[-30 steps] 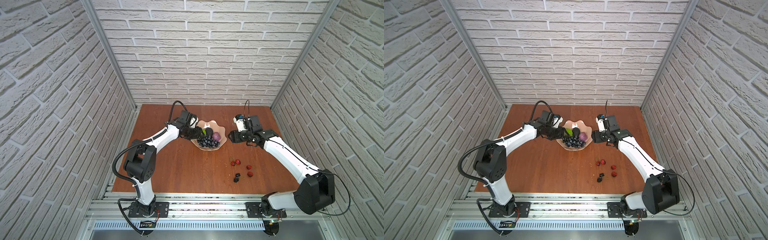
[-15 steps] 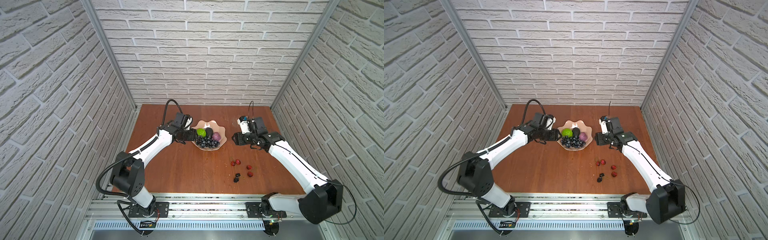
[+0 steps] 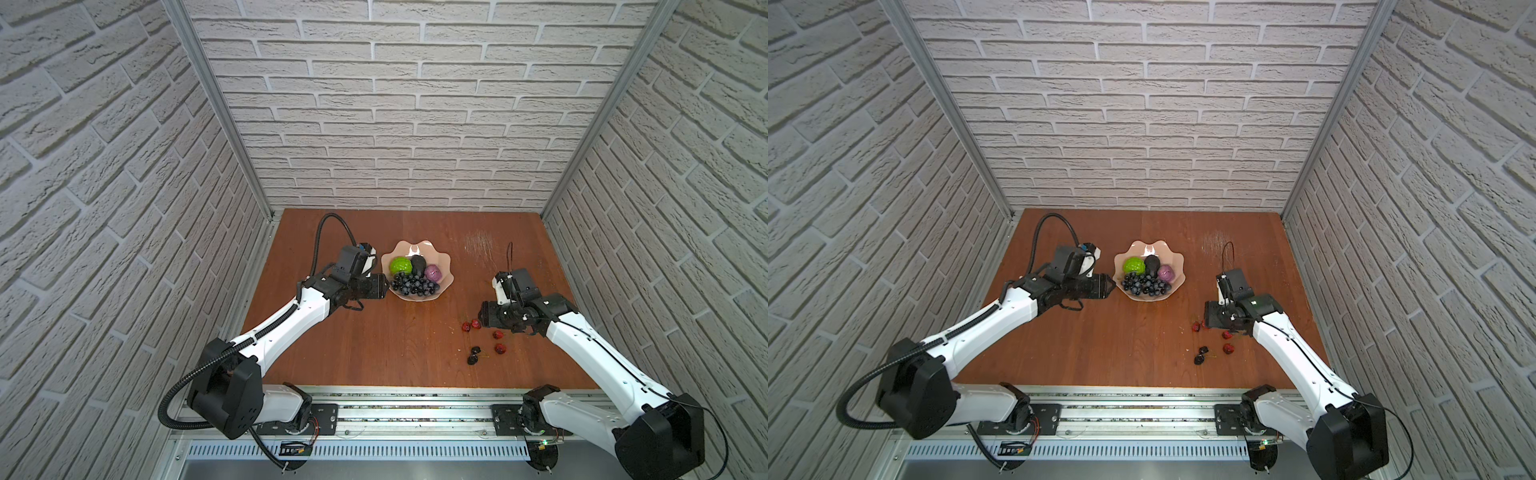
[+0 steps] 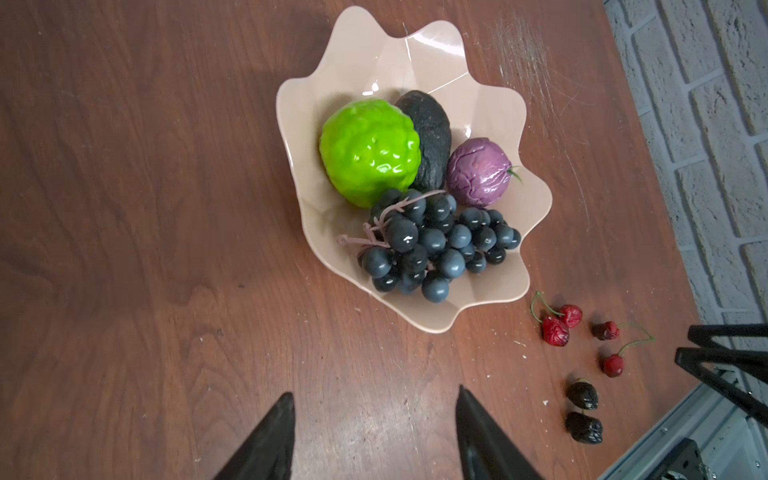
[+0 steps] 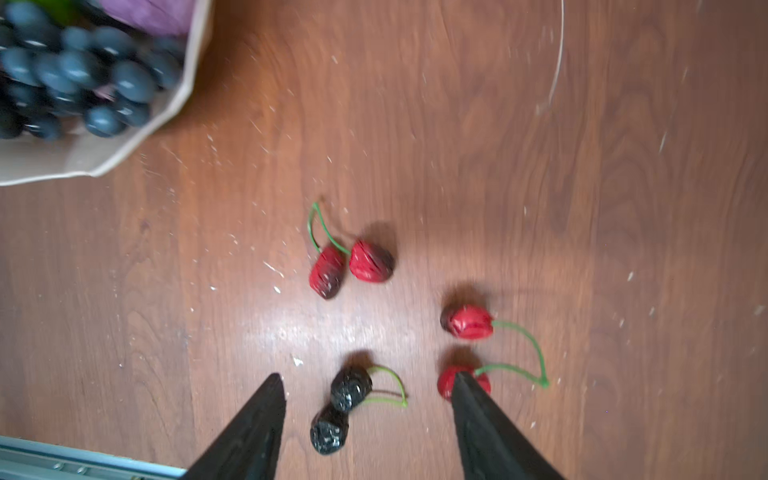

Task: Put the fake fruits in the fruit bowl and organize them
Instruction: 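Lower the right gripper onto the red cherry pair and grasp its stem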

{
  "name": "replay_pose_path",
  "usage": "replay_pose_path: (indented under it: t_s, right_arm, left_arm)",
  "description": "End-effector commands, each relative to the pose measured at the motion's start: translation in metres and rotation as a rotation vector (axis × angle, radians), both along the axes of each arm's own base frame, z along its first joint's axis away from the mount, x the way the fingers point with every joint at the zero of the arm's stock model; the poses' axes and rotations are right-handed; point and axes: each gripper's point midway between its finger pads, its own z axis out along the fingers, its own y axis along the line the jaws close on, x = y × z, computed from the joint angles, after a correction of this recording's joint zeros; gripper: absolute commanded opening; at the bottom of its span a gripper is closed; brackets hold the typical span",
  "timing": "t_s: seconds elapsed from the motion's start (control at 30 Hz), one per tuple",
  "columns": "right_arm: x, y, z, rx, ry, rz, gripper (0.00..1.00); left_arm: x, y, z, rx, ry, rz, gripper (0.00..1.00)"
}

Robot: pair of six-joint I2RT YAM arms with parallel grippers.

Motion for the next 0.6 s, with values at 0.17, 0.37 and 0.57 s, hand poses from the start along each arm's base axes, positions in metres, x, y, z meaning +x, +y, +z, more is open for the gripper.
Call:
replay_pose_path:
  t_s: [0.17,0.37,0.57]
  right_arm:
    - [-0.018,-0.025,-0.019,0.191,0.073,-0.284,0.71]
    - [-0.027,-0.043,-0.03,0.263,0.091,-0.432,0.71]
    - [-0.03,-0.053,-0.034,0.256,0.1,-0.46,0.71]
  left_arm:
    - [0.006,0.0,0.02,-0.075,-0.096,0.02,0.62]
    - [0.004,0.005,0.017,-0.11,-0.096,0.035,0.62]
    - [0.005,0.014,0.02,-0.118,-0.104,0.055,0.63]
